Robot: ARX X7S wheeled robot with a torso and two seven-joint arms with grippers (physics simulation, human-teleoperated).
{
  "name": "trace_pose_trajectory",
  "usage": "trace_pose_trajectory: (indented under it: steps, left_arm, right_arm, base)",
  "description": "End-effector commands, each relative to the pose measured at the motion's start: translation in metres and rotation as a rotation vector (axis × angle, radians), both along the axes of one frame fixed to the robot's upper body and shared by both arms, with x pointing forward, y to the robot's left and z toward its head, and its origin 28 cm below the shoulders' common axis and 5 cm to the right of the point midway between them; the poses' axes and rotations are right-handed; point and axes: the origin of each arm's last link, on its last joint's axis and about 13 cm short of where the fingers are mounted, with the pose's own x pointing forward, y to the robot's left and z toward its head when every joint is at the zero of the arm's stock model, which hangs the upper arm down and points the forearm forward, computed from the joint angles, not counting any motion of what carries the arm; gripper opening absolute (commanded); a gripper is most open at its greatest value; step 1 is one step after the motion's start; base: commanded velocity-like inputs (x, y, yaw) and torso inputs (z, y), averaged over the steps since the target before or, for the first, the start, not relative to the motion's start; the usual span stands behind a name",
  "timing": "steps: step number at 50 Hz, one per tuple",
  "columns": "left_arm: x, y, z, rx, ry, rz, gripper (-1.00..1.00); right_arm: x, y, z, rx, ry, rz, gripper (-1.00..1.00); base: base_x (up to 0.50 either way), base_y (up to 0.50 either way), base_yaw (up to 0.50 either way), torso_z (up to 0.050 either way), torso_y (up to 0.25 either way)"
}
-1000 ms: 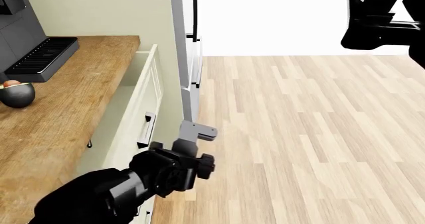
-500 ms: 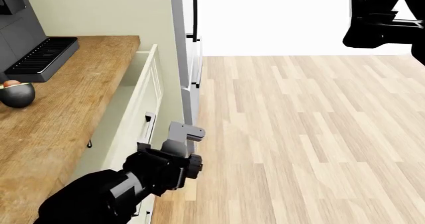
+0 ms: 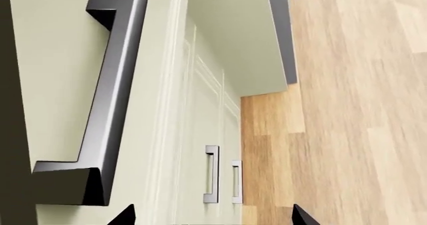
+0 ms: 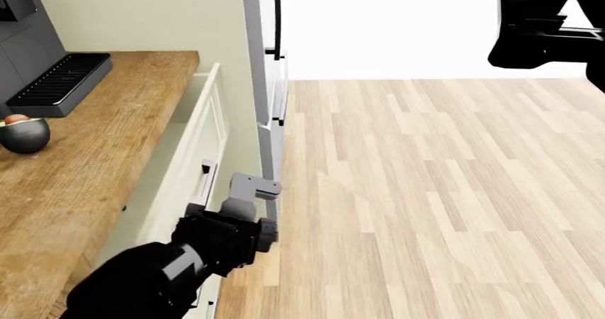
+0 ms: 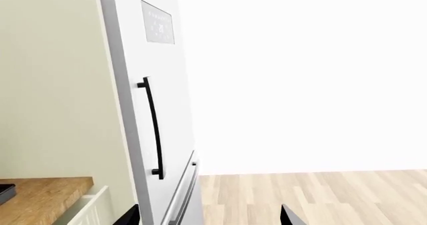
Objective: Close the right drawer.
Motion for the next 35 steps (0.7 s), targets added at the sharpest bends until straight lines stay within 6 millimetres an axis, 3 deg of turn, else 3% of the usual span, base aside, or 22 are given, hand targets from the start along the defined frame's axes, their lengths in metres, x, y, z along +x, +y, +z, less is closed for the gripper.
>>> trace_pose_trajectory:
  steps: [1, 35]
  left_arm:
    - [0.000, 0.016, -0.007, 0.056, 0.019, 0.061, 1.00]
    - [-0.004, 0.035, -0.015, 0.135, 0.050, 0.150, 1.00]
  right_arm:
    - [-0.001, 0.000, 0.001, 0.000, -0.004, 0.000, 1.00]
    - [-0.003, 0.000, 0.003, 0.003, -0.008, 0.002, 1.00]
  base:
    - [0.00, 0.00, 0.00, 0.000, 0.000]
    - [0.00, 0.00, 0.00, 0.000, 0.000]
